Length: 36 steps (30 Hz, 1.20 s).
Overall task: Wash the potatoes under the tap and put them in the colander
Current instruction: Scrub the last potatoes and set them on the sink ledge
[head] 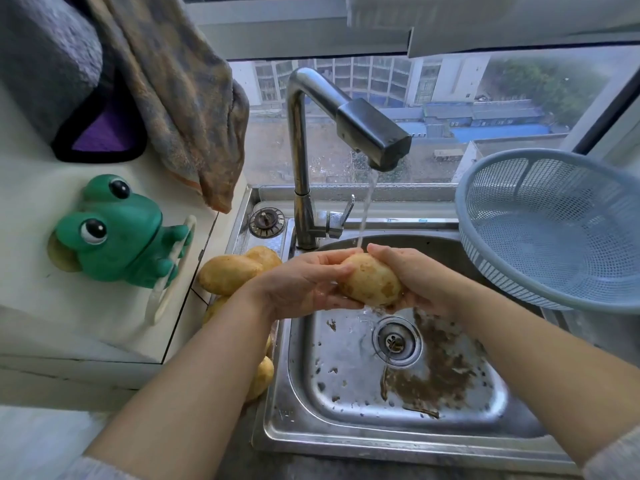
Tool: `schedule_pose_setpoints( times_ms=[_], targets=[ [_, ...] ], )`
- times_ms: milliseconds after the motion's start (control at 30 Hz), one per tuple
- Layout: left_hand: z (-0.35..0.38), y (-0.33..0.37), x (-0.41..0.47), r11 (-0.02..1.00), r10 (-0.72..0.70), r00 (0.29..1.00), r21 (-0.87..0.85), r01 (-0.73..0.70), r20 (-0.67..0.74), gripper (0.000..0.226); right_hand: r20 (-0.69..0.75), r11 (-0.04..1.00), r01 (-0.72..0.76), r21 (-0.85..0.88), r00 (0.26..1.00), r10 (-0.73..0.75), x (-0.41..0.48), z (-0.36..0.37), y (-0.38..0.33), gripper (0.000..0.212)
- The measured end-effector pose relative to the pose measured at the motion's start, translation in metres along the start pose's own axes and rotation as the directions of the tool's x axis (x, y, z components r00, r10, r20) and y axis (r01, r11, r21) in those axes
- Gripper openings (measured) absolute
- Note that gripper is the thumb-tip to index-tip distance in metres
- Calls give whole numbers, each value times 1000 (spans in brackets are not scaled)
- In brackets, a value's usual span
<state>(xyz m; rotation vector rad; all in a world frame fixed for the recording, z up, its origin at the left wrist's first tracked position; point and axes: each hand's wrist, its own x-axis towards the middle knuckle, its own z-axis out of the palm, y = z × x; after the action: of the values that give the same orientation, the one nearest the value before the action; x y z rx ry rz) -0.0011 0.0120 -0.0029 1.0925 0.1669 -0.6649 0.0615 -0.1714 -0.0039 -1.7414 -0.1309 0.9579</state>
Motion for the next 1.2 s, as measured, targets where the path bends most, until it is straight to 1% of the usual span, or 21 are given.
schedule_pose_setpoints(
  times_ms=[133, 200, 233, 300, 367, 433, 567, 633, 767, 833, 900, 967, 1033, 1067, 1167, 1200],
  targets=[
    [-6, -1, 0, 992, 36, 999, -121, -31, 37, 49, 49, 999, -8, -46, 999, 10, 5, -5, -11, 37],
    [-4, -1, 1, 982, 57, 998, -183, -53, 16, 42, 72, 997, 8, -76, 997, -3, 6, -7, -17, 38],
    [-2, 0, 2, 980, 63, 998, -187, -63, -4, 38, 68, 995, 19, -100, 998, -12, 6, -8, -19, 37],
    [4, 3, 4, 991, 72, 996, -111, -77, -49, 36, 27, 984, 44, -174, 999, -40, 6, -8, -24, 33],
    [11, 6, 7, 996, 86, 992, -9, -88, -93, 39, -6, 968, 61, -243, 998, -64, 8, -8, -28, 30],
    [16, 7, 9, 995, 103, 984, 29, -99, -144, 43, -17, 967, 54, -251, 998, -60, 8, -8, -30, 31],
    [22, 3, 11, 982, 151, 967, 143, -123, -206, 37, -23, 963, 59, -264, 997, -68, 7, -7, -30, 24],
    [20, 3, 9, 982, 138, 973, 155, -110, -184, 41, -11, 962, 58, -268, 998, -64, 5, -5, -29, 23],
    [6, 5, -3, 997, 72, 997, -8, -73, -25, 52, 55, 983, 19, -185, 998, -9, 2, -6, -29, 32],
    [3, 6, -4, 996, 78, 997, -48, -78, -18, 53, 47, 983, 25, -183, 999, -16, 3, -5, -30, 30],
    [9, 4, -2, 994, 105, 990, -4, -106, -94, 50, 12, 973, 50, -224, 999, -48, 4, -3, -30, 27],
    [17, 3, 4, 990, 138, 968, 60, -128, -210, 51, -29, 962, 68, -265, 996, -78, 7, 1, -32, 27],
    [22, 2, 9, 986, 158, 945, 92, -137, -285, 46, -67, 959, 65, -275, 994, -86, 7, 3, -34, 28],
    [22, 2, 9, 987, 154, 948, 92, -133, -279, 44, -71, 961, 61, -268, 994, -83, 6, 3, -34, 28],
    [18, 5, 3, 990, 122, 982, 84, -110, -143, 43, -43, 971, 39, -236, 998, -51, 2, 0, -33, 26],
    [16, 6, 1, 990, 123, 985, 83, -114, -118, 44, -42, 975, 32, -222, 998, -42, 1, 0, -32, 26]
  ],
)
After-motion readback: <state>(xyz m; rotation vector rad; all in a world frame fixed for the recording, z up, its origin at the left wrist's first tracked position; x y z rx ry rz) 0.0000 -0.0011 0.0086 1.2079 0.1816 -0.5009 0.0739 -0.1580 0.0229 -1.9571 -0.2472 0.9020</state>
